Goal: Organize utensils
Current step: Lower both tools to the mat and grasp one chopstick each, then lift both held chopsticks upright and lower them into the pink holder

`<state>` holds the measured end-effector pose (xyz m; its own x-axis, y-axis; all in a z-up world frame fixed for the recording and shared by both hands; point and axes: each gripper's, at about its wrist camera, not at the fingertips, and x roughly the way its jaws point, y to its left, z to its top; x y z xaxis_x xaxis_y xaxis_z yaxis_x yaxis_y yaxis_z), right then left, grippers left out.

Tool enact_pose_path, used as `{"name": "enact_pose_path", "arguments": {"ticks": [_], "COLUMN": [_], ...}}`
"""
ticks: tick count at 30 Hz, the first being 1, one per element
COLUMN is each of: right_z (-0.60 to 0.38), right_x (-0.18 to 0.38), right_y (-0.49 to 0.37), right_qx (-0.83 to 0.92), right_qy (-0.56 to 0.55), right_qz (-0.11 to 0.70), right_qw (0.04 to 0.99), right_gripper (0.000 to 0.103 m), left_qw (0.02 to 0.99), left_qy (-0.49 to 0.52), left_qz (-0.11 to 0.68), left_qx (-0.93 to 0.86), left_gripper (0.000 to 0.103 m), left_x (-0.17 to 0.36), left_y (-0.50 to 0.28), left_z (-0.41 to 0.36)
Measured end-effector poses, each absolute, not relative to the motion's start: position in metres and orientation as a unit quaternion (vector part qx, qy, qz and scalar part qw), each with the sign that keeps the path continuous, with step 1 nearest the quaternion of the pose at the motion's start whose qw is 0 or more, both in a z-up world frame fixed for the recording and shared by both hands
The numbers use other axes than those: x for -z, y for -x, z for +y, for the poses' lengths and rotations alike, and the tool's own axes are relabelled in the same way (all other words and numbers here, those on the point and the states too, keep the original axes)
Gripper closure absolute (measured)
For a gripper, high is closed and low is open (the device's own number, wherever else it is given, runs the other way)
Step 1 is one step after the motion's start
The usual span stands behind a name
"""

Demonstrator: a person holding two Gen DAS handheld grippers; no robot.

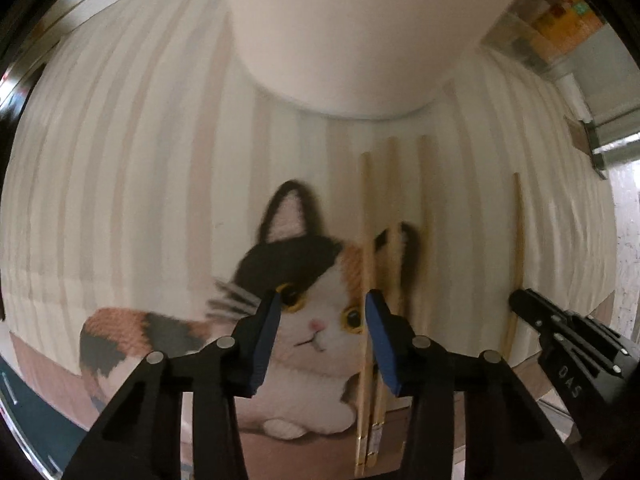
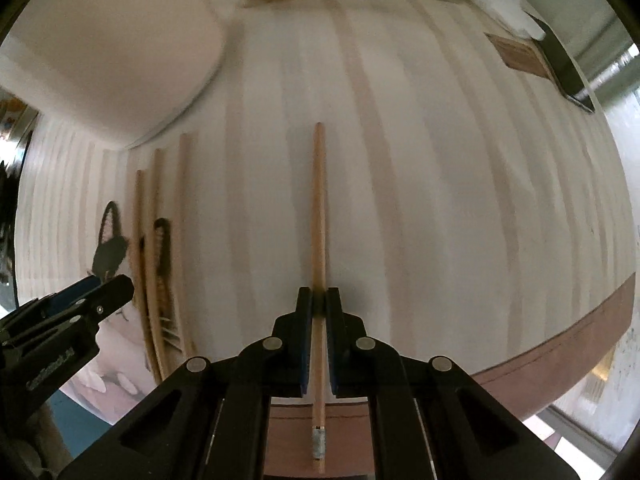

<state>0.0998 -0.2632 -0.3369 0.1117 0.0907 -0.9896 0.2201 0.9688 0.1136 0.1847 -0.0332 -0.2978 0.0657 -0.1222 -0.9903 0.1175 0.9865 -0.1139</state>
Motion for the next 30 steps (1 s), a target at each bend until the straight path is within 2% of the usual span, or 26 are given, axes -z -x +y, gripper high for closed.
{"name": "enact_pose_path", "arguments": {"ticks": [1,3,5,21,24,30], "right_z": [-0.268,-0.272,-0.273,-0.232,-0.229,-0.204], "right_x": [0.339,0.341,0.342,0.348,0.352,0.348], "right_y": [-0.098,-0.094,-0.094,-0.088,-0.090,-0.103], "right_qx": [0.045,0.048,0.050,0.016,0.014,0.013], "right_qy": [-0.120,-0.118,-0.115,-0.080,-0.067,-0.032], "right_qz": [0.665,0.666,0.666,0.685,0.690,0.698], "right_qw": [0.736,0.735,0.736,0.724,0.720,0.715], "right_gripper": [0.096,0.096,0.096,0.096,0.096,0.095], "left_qw": [0.732,0.733,0.732,0.731,0.730,0.729], "left_qy": [-0.006,-0.019,-0.032,-0.014,-0.015,-0.018], "left_qz": [0.676,0.675,0.675,0.681,0.681,0.683], "left_qx": [0.084,0.088,0.086,0.048,0.046,0.043], "left_gripper": [0.069,0.093,0.098,0.098,0.094,0.094], "left_x": [0.297,0.295,0.296,0.297,0.296,0.302], "left_y": [-0.185,-0.186,-0.185,-0.144,-0.141,-0.153], "left_z": [-0.037,-0.045,-0.048,0.026,0.027,0.018]}}
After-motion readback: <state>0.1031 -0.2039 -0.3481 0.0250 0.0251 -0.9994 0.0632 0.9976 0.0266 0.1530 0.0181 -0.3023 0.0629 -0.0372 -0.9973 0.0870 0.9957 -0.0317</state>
